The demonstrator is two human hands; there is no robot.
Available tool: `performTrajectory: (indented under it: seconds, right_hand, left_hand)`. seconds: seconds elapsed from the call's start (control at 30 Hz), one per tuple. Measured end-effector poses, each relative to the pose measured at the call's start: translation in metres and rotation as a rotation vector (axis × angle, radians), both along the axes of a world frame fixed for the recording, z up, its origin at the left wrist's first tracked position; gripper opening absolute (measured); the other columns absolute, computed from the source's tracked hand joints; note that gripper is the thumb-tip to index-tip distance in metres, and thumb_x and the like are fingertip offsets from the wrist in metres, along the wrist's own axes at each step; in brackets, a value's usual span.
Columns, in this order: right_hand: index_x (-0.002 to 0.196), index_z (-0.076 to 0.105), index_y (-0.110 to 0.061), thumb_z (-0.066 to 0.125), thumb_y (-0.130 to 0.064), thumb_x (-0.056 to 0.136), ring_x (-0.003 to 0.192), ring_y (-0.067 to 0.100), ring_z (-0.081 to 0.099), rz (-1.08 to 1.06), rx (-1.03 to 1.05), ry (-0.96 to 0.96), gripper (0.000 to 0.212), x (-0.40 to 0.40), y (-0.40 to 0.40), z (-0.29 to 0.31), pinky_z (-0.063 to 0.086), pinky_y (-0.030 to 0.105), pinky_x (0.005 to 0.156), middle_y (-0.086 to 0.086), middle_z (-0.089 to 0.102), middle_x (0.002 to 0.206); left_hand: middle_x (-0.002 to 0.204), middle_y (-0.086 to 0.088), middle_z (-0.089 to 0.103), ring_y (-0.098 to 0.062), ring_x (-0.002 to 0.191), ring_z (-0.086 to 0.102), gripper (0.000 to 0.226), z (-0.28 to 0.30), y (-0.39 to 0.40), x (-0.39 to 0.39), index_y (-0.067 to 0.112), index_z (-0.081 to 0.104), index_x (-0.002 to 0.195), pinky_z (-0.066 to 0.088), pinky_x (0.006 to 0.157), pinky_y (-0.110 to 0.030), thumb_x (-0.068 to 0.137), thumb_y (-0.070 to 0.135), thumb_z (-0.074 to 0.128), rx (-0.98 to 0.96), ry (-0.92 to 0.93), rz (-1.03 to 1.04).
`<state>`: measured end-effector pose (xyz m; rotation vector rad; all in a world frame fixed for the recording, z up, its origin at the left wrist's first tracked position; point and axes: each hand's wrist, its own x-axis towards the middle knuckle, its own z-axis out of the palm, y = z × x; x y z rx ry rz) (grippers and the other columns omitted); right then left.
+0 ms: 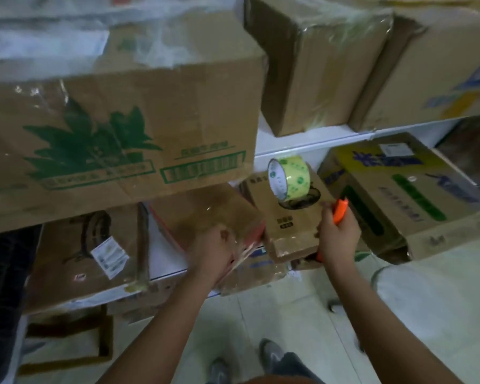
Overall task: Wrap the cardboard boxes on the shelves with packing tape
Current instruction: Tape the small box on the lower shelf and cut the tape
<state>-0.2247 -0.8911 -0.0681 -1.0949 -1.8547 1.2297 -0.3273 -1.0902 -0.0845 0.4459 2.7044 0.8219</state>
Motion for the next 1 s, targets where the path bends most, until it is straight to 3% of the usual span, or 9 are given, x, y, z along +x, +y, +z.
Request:
performTrajectory:
  seconds: [0.13,0.2,0.27,0.37,0.57,0.73,0.8,0.93,1.0]
  right_hand:
    - [0.081,0.059,-0.016,0.054,-0.035,0.099,0.066,0.015,0.054,0.105,0.142,0.106,0.027,-0.019,0.037,0.063,0.042,0.030,0.062,0.007,0.058,0.074]
    - [0.094,0.068,-0.022,0.055,-0.030,0.098,0.073,0.008,0.057,0.230,0.251,0.085,0.016,-0.034,0.049,0.086,0.042,0.023,0.065,-0.002,0.063,0.082]
    - [0.108,0.070,-0.028,0.056,-0.024,0.098,0.077,0.003,0.062,0.387,0.293,0.069,0.018,-0.050,0.060,0.099,0.043,0.011,0.067,-0.010,0.066,0.091]
    - [0.112,0.069,-0.029,0.058,-0.016,0.097,0.064,0.006,0.066,0.605,0.195,0.036,0.023,-0.068,0.074,0.097,0.049,0.014,0.063,-0.002,0.071,0.094]
    - [0.115,0.067,-0.049,0.055,-0.026,0.095,0.070,0.007,0.065,0.691,0.190,-0.036,0.033,-0.075,0.096,0.079,0.057,0.035,0.063,-0.016,0.071,0.102]
    - [0.106,0.070,-0.043,0.059,-0.014,0.093,0.099,0.008,0.066,0.717,0.122,-0.026,0.034,-0.073,0.096,0.094,0.053,0.042,0.095,-0.013,0.071,0.107]
    - [0.097,0.075,-0.035,0.063,-0.028,0.092,0.097,0.017,0.068,0.674,0.071,0.034,0.015,-0.066,0.093,0.096,0.051,0.047,0.095,-0.004,0.074,0.101]
    - [0.095,0.077,-0.024,0.057,-0.052,0.094,0.055,0.016,0.051,0.494,-0.271,0.185,0.034,-0.027,0.077,0.100,0.045,0.031,0.056,-0.002,0.076,0.088]
    - [0.095,0.076,-0.025,0.056,-0.058,0.092,0.053,0.013,0.045,0.594,-0.270,0.137,0.038,-0.012,0.070,0.101,0.039,0.027,0.052,0.001,0.073,0.085]
  left_hand:
    - [0.076,0.012,0.067,-0.004,0.075,0.061,0.019,0.084,0.062,0.022,0.017,0.061,0.085,0.041,0.066,-0.015,0.096,0.033,0.062,0.660,-0.124,0.194]
    - [0.095,0.008,0.071,-0.006,0.088,0.065,0.031,0.107,0.101,0.021,0.012,0.064,0.101,0.048,0.081,-0.021,0.091,0.042,0.067,0.854,-0.300,0.344]
    - [0.136,-0.004,0.057,-0.022,0.121,0.057,0.076,0.119,0.135,0.014,0.010,0.046,0.140,0.045,0.102,-0.037,0.084,0.056,0.070,0.881,-0.493,0.471]
    - [0.140,-0.009,0.054,-0.028,0.124,0.055,0.102,0.119,0.162,0.001,0.008,0.036,0.145,0.046,0.105,-0.044,0.071,0.066,0.074,0.831,-0.492,0.555]
    - [0.086,-0.008,0.066,-0.024,0.079,0.064,0.017,0.130,0.154,-0.022,0.010,0.060,0.093,0.056,0.083,-0.037,0.093,0.027,0.061,0.822,-0.629,0.571]
    - [0.042,-0.005,0.057,-0.012,0.032,0.055,0.033,0.169,0.139,0.004,0.003,0.057,0.070,0.046,0.036,-0.016,0.101,0.014,0.053,0.918,-0.870,0.468]
    - [0.044,-0.005,0.058,-0.011,0.032,0.053,0.028,0.173,0.139,0.024,0.003,0.059,0.071,0.043,0.036,-0.014,0.098,0.011,0.056,0.908,-0.825,0.344]
    - [0.061,-0.013,0.069,-0.022,0.046,0.062,0.011,0.155,0.131,0.032,0.005,0.063,0.095,0.052,0.051,-0.025,0.099,0.015,0.058,0.904,-0.505,0.302]
    - [0.067,-0.017,0.071,-0.028,0.053,0.066,0.012,0.145,0.122,0.034,0.006,0.060,0.103,0.054,0.057,-0.033,0.101,0.017,0.055,0.857,-0.427,0.260]
